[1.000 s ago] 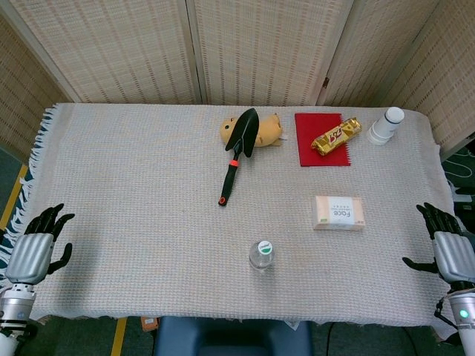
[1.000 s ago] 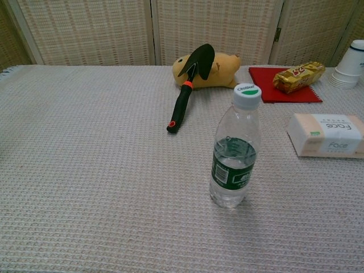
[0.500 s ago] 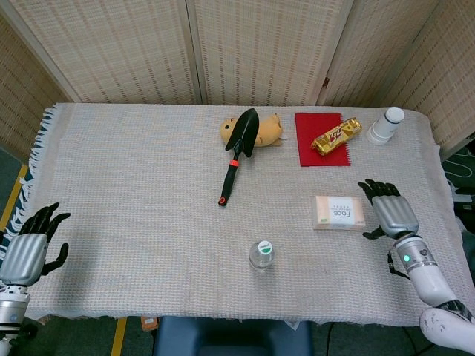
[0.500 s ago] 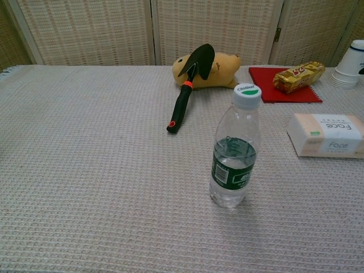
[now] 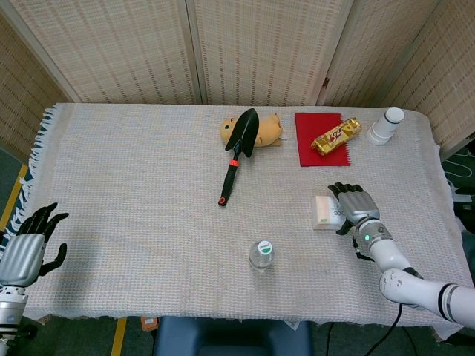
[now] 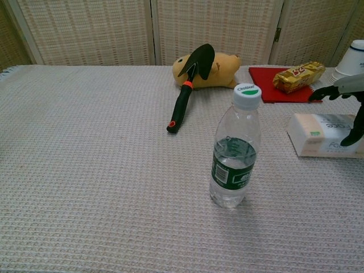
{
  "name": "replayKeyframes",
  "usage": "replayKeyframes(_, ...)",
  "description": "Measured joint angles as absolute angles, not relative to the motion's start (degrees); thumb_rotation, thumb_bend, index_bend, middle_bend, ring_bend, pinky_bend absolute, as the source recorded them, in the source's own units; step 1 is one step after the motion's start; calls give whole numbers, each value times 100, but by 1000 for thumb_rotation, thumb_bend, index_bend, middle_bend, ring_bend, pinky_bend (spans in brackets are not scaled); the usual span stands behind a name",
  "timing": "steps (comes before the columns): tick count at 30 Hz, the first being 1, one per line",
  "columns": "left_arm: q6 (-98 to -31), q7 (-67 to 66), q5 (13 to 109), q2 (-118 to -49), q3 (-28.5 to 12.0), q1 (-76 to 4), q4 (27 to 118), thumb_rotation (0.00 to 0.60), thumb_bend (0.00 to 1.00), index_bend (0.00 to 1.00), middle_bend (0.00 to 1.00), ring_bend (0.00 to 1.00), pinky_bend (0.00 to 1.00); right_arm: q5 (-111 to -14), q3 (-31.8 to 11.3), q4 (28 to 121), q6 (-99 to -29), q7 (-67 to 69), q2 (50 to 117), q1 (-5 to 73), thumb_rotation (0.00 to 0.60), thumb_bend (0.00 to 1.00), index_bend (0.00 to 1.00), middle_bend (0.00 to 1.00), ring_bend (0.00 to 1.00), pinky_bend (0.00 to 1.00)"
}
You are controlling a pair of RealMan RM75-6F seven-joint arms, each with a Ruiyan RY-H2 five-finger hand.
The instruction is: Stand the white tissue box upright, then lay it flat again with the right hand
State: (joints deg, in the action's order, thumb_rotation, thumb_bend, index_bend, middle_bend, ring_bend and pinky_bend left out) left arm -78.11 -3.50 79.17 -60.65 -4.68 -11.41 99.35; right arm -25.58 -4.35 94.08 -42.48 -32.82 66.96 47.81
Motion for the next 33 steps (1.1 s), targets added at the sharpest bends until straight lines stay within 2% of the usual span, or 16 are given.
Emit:
replayKeyframes(8,-7770,-312,7867,-6058,-488,-1150,9905,600,486,187,0,0,138,-2239,-201,9080,-4195,-3332,6978,5102,600,0,33,10,26,0)
replayKeyframes(19,-7753,-292,7814,-6060,-513,-1155,9871,600,486,187,0,0,139,-2151,-37,8880,-4198,-3280,7197,5340,600,0,125,142,78,0)
replayKeyframes(25,-7759,-271,7818,-6044,-517,-1150,9876,600,485,187,0,0,139,-2131,20,8887,-4273,-3256,7233,5419,600,0,155,165,82,0)
replayKeyframes(30,-7778,-252,7833,-6038,-519,-1142,9877,600,486,186,0,0,139,-2128,57,8887,-4338,-3241,7259,5456,600,0,229,199,94,0)
replayKeyframes(33,-7773,-243,7829,-6035,-520,-1141,9874,600,486,187,0,0,139,-2135,89,8884,-4382,-3240,7279,5473,600,0,312,237,118,0)
